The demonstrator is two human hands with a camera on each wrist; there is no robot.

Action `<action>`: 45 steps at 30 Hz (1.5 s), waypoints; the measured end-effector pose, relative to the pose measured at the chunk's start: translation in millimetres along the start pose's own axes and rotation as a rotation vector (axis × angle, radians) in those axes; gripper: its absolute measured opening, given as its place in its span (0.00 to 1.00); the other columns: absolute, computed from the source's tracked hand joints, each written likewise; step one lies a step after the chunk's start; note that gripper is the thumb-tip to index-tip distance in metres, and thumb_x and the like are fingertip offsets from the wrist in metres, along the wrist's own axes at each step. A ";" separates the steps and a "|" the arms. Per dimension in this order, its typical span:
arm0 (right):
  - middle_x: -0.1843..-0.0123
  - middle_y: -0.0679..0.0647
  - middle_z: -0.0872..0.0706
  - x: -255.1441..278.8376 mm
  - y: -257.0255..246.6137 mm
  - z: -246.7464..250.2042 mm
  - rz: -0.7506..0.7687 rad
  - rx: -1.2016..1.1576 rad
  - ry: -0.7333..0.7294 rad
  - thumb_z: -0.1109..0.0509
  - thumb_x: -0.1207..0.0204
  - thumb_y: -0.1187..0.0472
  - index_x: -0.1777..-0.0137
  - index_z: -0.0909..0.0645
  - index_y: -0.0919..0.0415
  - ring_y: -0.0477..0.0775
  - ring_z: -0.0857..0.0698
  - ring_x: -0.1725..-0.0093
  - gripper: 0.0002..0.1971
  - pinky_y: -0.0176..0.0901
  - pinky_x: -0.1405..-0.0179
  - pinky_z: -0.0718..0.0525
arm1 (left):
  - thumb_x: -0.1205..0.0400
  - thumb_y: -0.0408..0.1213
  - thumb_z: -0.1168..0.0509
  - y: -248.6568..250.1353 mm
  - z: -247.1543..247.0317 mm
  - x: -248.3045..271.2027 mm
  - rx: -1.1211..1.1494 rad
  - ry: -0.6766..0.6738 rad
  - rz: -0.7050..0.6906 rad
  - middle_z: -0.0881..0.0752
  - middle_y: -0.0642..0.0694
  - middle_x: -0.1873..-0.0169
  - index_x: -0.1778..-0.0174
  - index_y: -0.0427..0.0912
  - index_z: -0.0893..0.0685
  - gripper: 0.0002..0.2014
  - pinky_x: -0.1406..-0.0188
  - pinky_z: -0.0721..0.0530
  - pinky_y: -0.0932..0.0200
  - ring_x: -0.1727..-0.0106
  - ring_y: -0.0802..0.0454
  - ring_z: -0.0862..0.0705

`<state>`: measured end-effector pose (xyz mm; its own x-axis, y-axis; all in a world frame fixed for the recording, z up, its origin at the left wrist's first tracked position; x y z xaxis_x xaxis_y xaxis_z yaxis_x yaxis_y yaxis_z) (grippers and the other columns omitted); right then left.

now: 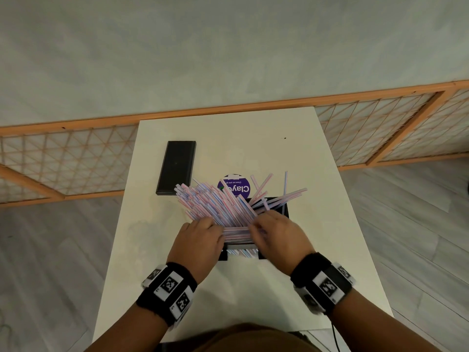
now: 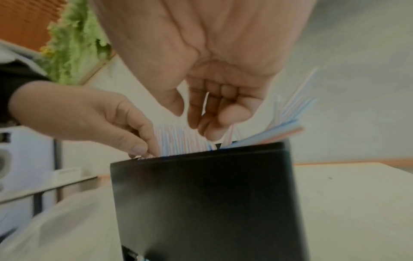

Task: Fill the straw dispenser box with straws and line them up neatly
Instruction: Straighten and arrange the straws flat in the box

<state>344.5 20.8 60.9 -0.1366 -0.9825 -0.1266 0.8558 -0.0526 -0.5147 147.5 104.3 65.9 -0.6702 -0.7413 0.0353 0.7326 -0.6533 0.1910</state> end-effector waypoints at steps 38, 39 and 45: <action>0.37 0.46 0.24 -26.3 -2.8 51.3 -0.023 -0.356 -0.094 0.20 0.26 0.47 0.24 0.23 0.49 0.45 0.18 0.63 0.31 0.33 0.54 0.18 | 0.12 0.51 0.33 48.6 14.3 -41.6 1.161 0.121 0.284 0.13 0.37 0.71 0.63 0.39 0.11 0.21 0.66 0.14 0.43 0.69 0.37 0.14; 0.35 0.46 0.24 -25.5 0.8 44.3 -0.030 -0.319 -0.137 0.21 0.25 0.47 0.23 0.24 0.48 0.42 0.18 0.60 0.31 0.35 0.50 0.18 | 0.13 0.52 0.32 42.6 12.2 -40.2 1.206 0.131 0.348 0.12 0.39 0.69 0.59 0.39 0.10 0.19 0.62 0.13 0.43 0.68 0.40 0.13; 0.42 0.51 0.16 -22.5 4.5 7.8 0.014 -0.091 -0.277 0.37 0.15 0.52 0.31 0.19 0.49 0.54 0.16 0.43 0.15 0.50 0.44 0.17 | 0.16 0.46 0.27 18.6 -4.1 -18.5 1.666 0.001 0.726 0.16 0.40 0.64 0.52 0.40 0.11 0.12 0.68 0.22 0.60 0.68 0.53 0.19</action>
<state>355.2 41.3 68.0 0.0269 -0.9950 0.0959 0.8068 -0.0350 -0.5898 174.0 105.3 64.8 -0.3066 -0.7775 0.5491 -0.0254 0.5834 0.8118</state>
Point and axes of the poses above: each hand's wrist, its own x-axis away from the middle knuckle, its own z-axis out of the back of the hand, y = z × x, the point moved 2 cm from there along -x, towards the middle knuckle
